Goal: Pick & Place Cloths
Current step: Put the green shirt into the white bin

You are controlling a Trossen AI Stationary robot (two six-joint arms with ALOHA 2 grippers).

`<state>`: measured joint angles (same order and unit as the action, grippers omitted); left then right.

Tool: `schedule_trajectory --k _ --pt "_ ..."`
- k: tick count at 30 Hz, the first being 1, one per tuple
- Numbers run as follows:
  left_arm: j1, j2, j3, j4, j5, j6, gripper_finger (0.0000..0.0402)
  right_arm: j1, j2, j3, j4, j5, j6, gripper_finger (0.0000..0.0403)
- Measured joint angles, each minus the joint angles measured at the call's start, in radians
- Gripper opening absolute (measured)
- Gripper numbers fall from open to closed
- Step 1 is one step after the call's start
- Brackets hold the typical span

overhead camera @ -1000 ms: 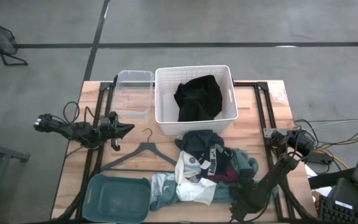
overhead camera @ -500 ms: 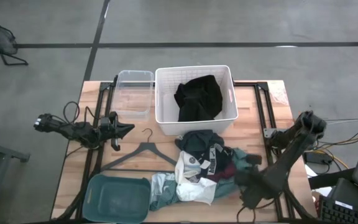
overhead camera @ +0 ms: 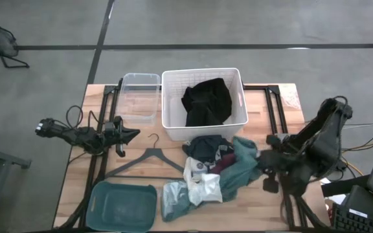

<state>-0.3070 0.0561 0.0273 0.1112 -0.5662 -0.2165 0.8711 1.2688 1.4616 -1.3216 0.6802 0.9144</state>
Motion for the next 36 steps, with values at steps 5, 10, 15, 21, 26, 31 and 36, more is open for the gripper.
schedule_trajectory --k 5,10,15,21,26,31,36 --pt "0.0 0.0 0.0 0.0 0.0 0.0 0.001 0.001 -0.01 0.158 0.002 0.165 -0.148 0.0033" --pt "0.0 0.0 0.0 0.0 0.0 0.0 0.001 -0.01 0.005 0.328 0.043 0.313 -0.341 0.0033" --pt "0.0 0.0 0.0 0.0 0.0 0.0 0.001 -0.045 0.011 0.436 0.101 0.42 -0.517 0.0033" --pt "0.0 0.0 0.0 0.0 0.0 0.0 0.001 -0.155 0.012 0.542 0.119 0.469 -0.642 0.0032" --pt "0.0 0.0 0.0 0.0 0.0 0.0 0.001 -0.259 0.019 0.588 0.275 0.545 -0.86 0.0032" --pt "0.0 0.0 0.0 0.0 0.0 0.0 0.001 -0.379 0.036 0.606 0.472 0.452 -1.093 0.0032" --pt "0.0 0.0 0.0 0.0 0.0 0.0 0.001 -0.497 0.082 0.612 0.593 0.45 -1.259 0.0032"
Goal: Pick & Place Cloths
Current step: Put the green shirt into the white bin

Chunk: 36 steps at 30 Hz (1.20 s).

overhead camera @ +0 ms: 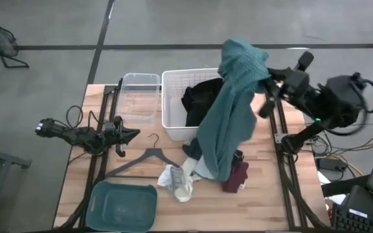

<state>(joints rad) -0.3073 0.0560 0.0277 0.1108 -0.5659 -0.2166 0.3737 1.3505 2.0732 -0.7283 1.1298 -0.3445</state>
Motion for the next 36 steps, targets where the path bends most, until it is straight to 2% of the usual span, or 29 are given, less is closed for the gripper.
schedule_trajectory --k 3,6,13,16,19,25,27,36 --pt "0.0 0.0 0.0 0.0 0.0 0.0 0.001 -0.055 0.035 0.0 0.154 0.048 -0.157 0.0032" --pt "0.0 0.0 0.0 0.0 0.0 0.0 0.001 -0.118 0.068 0.001 0.275 0.021 -0.279 0.0033" --pt "0.0 0.0 0.0 0.0 0.0 0.0 0.001 -0.269 0.156 0.013 0.267 -0.008 -0.332 0.0038" --pt "0.0 0.0 0.0 0.0 0.0 0.0 0.001 -0.327 0.175 0.011 0.233 -0.038 -0.289 0.0032" --pt "0.0 0.0 0.0 0.0 0.0 0.0 0.001 -0.377 0.196 0.009 0.11 -0.124 -0.174 0.0032" --pt "0.0 0.0 0.0 0.0 0.0 0.0 0.001 -0.472 0.26 -0.008 -0.129 -0.497 0.127 0.0032" --pt "0.0 0.0 0.0 0.0 0.0 0.0 0.001 -0.495 0.291 -0.018 -0.185 -0.565 0.173 0.0032" --pt "0.0 0.0 0.0 0.0 0.0 0.0 0.001 -0.553 0.507 -0.034 -0.428 -0.586 0.223 0.0043"
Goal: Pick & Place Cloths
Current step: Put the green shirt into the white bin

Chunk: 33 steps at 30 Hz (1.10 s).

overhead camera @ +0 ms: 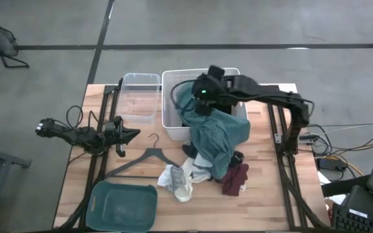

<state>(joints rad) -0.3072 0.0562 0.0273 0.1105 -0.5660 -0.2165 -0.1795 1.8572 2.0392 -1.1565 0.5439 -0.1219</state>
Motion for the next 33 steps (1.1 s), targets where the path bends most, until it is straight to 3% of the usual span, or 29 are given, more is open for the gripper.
schedule_trajectory --k 7,15,24,33 --pt "0.0 0.0 0.0 0.0 0.0 0.0 0.001 -0.002 0.14 -0.001 -0.062 -0.057 -0.024 0.0046" --pt "0.0 0.0 0.0 0.0 0.0 0.0 0.001 -0.01 0.168 -0.001 -0.106 -0.047 -0.018 0.0121" --pt "0.0 0.0 0.0 0.0 0.0 0.0 0.001 -0.003 -0.003 -0.001 -0.128 -0.002 0.013 0.0233" --pt "0.0 0.0 0.0 0.0 0.0 0.0 0.001 0.083 -0.228 -0.039 -0.205 -0.209 0.087 0.0282"
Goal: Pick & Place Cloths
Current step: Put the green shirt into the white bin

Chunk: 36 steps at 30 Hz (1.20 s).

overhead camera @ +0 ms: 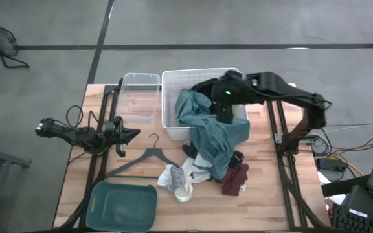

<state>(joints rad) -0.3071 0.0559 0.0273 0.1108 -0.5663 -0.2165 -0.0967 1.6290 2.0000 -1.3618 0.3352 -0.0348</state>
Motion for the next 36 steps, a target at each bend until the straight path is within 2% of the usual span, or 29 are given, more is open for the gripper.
schedule_trajectory --k 5,11,19,28,36 --pt "0.0 0.0 0.0 -0.001 0.0 0.0 0.001 0.127 -0.105 -0.103 -0.011 -0.004 0.105 0.0279" --pt "0.0 0.0 0.0 0.0 0.0 0.0 0.001 0.277 -0.182 -0.282 -0.031 0.0 0.378 0.0263" --pt "0.0 0.0 0.0 0.0 0.0 0.0 0.001 0.397 -0.191 -0.522 -0.011 0.004 0.653 0.0245" --pt "0.0 0.0 0.0 0.0 0.0 0.0 0.001 0.409 -0.192 -0.737 0.09 0.064 0.731 0.0228" --pt "0.0 0.0 0.0 0.0 0.0 0.0 0.001 0.407 -0.194 -0.87 0.343 0.084 0.707 0.0252"
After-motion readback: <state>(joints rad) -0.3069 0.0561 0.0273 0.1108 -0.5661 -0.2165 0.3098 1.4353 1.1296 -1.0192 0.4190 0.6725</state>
